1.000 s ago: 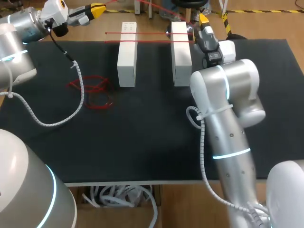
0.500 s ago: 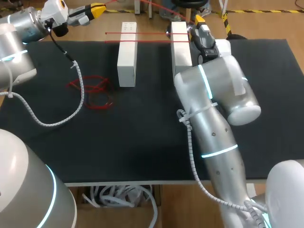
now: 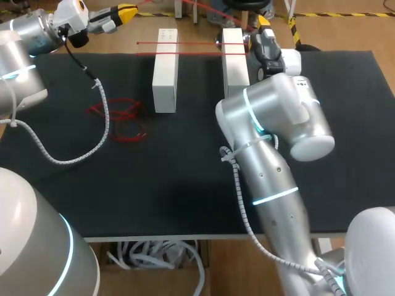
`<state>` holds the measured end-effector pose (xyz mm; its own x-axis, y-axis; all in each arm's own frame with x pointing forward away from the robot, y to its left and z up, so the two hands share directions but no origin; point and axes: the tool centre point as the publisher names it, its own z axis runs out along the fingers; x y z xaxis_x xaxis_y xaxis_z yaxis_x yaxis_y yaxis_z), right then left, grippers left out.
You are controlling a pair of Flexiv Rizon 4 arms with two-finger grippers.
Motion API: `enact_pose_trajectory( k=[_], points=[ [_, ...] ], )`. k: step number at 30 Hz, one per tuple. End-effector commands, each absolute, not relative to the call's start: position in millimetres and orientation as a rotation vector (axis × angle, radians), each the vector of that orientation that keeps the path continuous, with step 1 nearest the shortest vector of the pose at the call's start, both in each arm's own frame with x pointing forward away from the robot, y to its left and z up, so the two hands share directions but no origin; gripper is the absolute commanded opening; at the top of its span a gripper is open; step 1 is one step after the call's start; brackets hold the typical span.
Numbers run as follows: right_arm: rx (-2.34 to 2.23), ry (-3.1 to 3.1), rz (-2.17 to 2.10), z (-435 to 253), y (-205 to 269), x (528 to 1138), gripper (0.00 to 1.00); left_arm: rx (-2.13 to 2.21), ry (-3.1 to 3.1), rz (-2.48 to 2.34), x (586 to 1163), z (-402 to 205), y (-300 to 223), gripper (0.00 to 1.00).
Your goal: Grab the tape and strap the tape.
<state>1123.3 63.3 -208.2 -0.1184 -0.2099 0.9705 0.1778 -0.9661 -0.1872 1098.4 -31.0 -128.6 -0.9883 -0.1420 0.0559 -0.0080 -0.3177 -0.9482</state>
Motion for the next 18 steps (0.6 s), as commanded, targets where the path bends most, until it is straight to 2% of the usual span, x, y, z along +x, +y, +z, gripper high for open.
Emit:
enact_pose_trajectory(
  k=[1, 10, 12, 14, 15, 16, 17, 18],
  points=[
    [-1.905, 0.063, -2.189, -211.5, 66.6, 1127.1, 0.42, -0.196, 1.781, -2.477, 1098.0, -129.0, -30.9, 0.0],
    [-1.906, 0.064, -2.201, -211.1, 68.1, 1133.9, 0.43, -0.196, 1.781, -2.477, 1098.0, -129.0, -30.9, 0.0],
    [-1.901, 0.064, -2.205, -209.5, 68.6, 1135.4, 0.36, -0.196, 1.781, -2.477, 1098.0, -129.0, -30.9, 0.0],
    [-1.9, 0.065, -2.209, -208.6, 68.6, 1137.1, 0.36, -0.196, 1.781, -2.477, 1098.0, -129.0, -30.9, 0.0],
    [-1.897, 0.068, -2.213, -208.1, 68.4, 1137.9, 0.33, -0.196, 1.781, -2.477, 1098.0, -129.0, -30.9, 0.0],
    [-1.897, 0.069, -2.214, -207.6, 68.3, 1138.6, 0.16, -0.196, 1.781, -2.477, 1098.0, -129.0, -30.9, 0.0],
    [-1.898, 0.07, -2.215, -207.3, 68.2, 1139.4, 0.12, -0.196, 1.781, -2.477, 1098.0, -129.0, -30.9, 0.0],
    [-1.898, 0.07, -2.219, -206.9, 68.3, 1140.0, 0.02, -0.196, 1.781, -2.477, 1098.0, -129.0, -30.9, 0.0]
  ],
)
